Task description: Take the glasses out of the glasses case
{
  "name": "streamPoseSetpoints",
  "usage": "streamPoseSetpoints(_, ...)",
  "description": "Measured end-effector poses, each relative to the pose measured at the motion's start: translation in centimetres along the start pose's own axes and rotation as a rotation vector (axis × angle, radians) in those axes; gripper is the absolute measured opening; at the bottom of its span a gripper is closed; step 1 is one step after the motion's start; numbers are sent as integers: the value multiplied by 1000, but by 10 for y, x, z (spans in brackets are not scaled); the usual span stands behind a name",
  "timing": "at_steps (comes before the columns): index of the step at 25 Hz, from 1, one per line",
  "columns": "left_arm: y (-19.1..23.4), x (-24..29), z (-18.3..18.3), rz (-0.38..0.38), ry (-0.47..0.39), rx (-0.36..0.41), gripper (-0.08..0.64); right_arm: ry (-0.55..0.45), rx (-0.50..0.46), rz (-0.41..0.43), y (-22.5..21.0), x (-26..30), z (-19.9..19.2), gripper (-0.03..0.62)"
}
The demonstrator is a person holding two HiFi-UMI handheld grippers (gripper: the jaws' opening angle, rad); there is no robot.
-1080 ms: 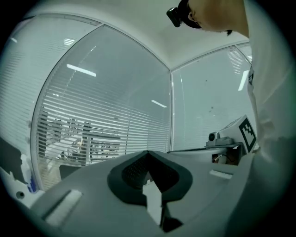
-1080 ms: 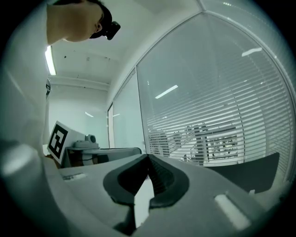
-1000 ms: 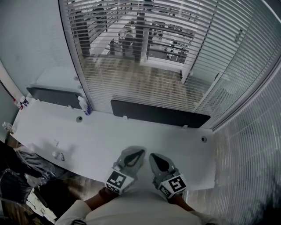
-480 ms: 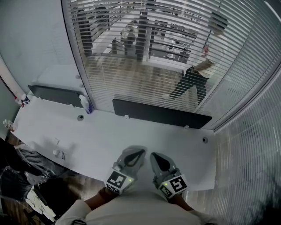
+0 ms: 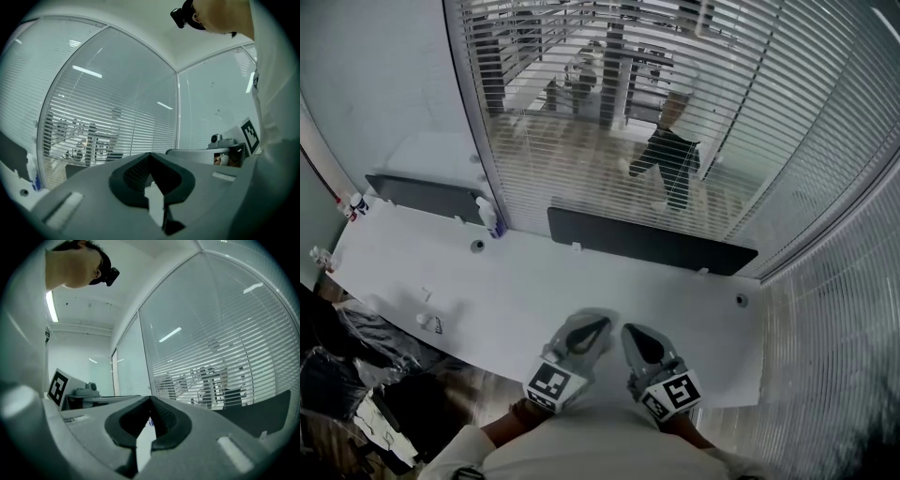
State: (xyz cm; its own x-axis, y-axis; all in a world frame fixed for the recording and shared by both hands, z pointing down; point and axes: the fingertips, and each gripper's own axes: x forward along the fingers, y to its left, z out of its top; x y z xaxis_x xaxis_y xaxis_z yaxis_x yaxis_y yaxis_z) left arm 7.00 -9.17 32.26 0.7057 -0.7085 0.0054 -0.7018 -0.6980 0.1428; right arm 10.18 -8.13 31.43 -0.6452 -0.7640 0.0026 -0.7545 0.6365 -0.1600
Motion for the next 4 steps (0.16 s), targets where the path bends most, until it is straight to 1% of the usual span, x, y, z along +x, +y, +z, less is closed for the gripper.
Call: streamPoseSetpoints(4,3,-6,0,4,3,-11,3,4,-3,18,8,4,-2,0)
